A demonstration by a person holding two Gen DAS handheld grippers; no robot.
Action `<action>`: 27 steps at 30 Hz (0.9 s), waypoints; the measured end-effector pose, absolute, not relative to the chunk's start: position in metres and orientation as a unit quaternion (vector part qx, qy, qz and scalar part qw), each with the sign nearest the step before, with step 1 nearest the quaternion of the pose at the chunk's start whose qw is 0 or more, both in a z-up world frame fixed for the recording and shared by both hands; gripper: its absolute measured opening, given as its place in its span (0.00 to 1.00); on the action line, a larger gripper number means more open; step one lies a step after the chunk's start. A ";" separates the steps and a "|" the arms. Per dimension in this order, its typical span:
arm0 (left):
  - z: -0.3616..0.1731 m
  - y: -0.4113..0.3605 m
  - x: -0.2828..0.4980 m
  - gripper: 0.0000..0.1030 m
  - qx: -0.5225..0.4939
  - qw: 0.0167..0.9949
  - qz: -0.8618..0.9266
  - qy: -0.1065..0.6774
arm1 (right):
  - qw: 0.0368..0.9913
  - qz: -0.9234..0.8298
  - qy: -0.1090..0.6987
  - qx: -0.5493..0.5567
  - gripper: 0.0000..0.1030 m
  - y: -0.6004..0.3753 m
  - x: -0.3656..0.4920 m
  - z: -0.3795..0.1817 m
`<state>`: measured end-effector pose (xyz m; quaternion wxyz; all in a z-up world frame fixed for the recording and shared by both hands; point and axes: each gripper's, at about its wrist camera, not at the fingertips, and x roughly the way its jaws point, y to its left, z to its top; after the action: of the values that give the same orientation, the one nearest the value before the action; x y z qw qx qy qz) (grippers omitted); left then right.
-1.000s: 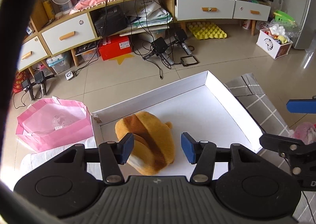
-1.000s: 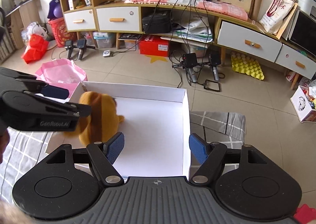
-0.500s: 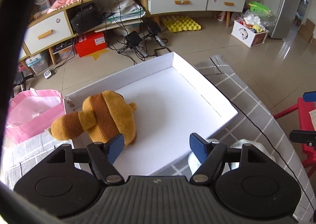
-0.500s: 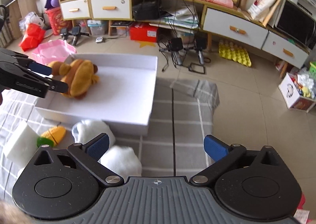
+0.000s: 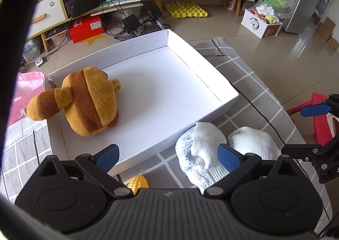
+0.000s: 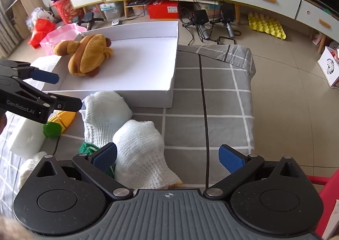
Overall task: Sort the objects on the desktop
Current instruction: 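Open the left gripper to drop the plush in the box while the right gripper releases the towel, then grasp a white knitted sock with each gripper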
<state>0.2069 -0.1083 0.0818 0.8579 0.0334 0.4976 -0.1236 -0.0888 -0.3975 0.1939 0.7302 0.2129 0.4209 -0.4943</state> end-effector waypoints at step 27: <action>0.059 -0.102 0.213 0.99 -0.027 0.836 -0.108 0.537 | 0.694 -0.474 0.476 0.260 0.99 -0.428 -0.041 0.133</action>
<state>0.2131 -0.1021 0.0593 0.8364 -0.0272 0.5367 -0.1080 -0.0406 -0.4279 0.1329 0.6941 0.2598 0.4756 -0.4739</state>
